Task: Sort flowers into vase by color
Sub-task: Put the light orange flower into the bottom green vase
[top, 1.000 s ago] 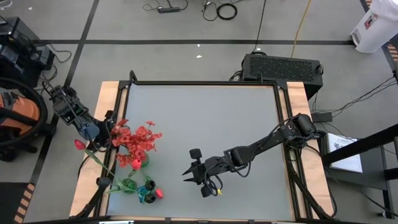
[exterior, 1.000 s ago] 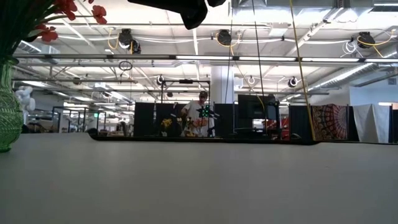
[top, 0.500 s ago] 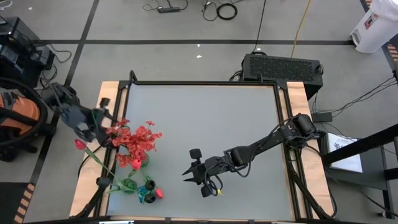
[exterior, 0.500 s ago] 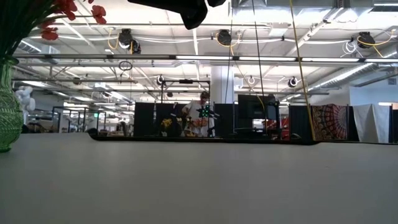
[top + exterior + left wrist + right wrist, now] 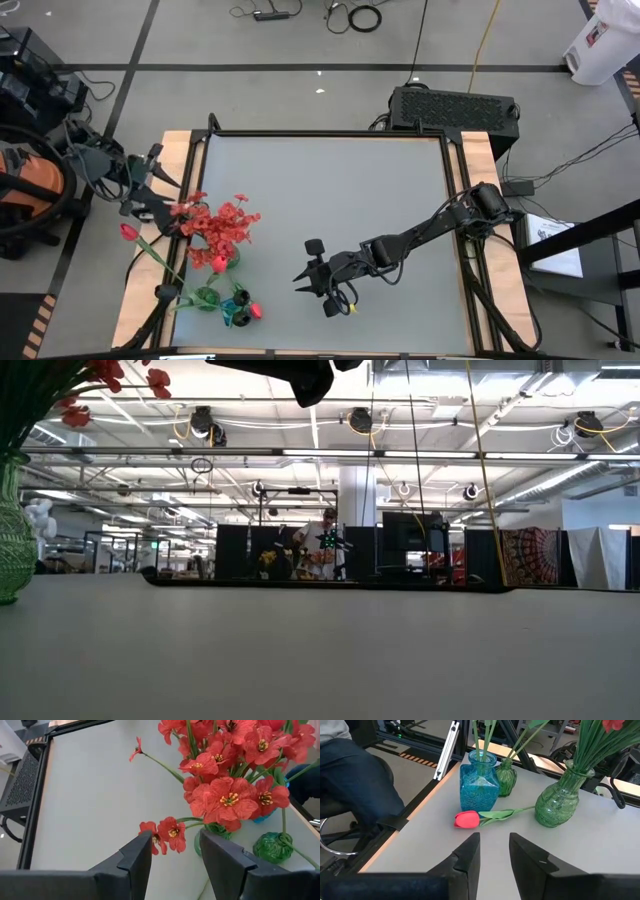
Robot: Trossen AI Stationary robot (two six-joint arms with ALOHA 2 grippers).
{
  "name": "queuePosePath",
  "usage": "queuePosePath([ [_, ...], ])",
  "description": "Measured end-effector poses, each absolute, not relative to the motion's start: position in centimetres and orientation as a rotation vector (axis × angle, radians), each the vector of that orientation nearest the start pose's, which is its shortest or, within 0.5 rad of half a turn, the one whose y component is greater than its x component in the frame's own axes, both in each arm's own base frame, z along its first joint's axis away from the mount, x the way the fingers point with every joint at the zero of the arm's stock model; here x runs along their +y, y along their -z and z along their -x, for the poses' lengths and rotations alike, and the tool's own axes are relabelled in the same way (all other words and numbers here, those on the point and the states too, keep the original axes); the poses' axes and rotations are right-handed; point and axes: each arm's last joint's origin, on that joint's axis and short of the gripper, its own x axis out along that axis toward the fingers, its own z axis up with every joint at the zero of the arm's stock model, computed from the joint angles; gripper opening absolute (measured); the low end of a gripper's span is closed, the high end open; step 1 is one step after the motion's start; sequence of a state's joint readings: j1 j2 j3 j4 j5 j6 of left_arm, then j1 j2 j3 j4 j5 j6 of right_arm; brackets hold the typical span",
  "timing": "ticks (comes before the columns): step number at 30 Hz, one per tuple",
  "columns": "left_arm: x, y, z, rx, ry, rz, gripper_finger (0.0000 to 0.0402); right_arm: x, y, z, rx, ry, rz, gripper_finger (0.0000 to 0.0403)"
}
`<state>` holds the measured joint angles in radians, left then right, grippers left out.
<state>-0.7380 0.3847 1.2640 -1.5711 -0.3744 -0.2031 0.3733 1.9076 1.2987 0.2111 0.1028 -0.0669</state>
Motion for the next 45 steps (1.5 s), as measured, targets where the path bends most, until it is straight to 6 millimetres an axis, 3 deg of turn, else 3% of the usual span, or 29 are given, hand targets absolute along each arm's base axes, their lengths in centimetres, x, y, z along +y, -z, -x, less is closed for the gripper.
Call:
queuePosePath([
  [23, 3.6, -36.9, 2.4, 0.621, 0.289, -0.173, 0.0173, 15.4, -22.4, -40.3, 0.380, -0.278, 0.152, 0.0096],
  [37, 3.6, -36.9, 2.4, 0.622, 0.289, -0.173, 0.0173, 15.4, -22.8, -40.5, 0.383, -0.185, -0.197, 0.0096],
  [45, 3.6, -36.9, 2.4, 0.622, 0.289, -0.173, 0.0173, 15.3, -24.1, -40.9, 0.238, -0.123, -0.266, 0.0096],
])
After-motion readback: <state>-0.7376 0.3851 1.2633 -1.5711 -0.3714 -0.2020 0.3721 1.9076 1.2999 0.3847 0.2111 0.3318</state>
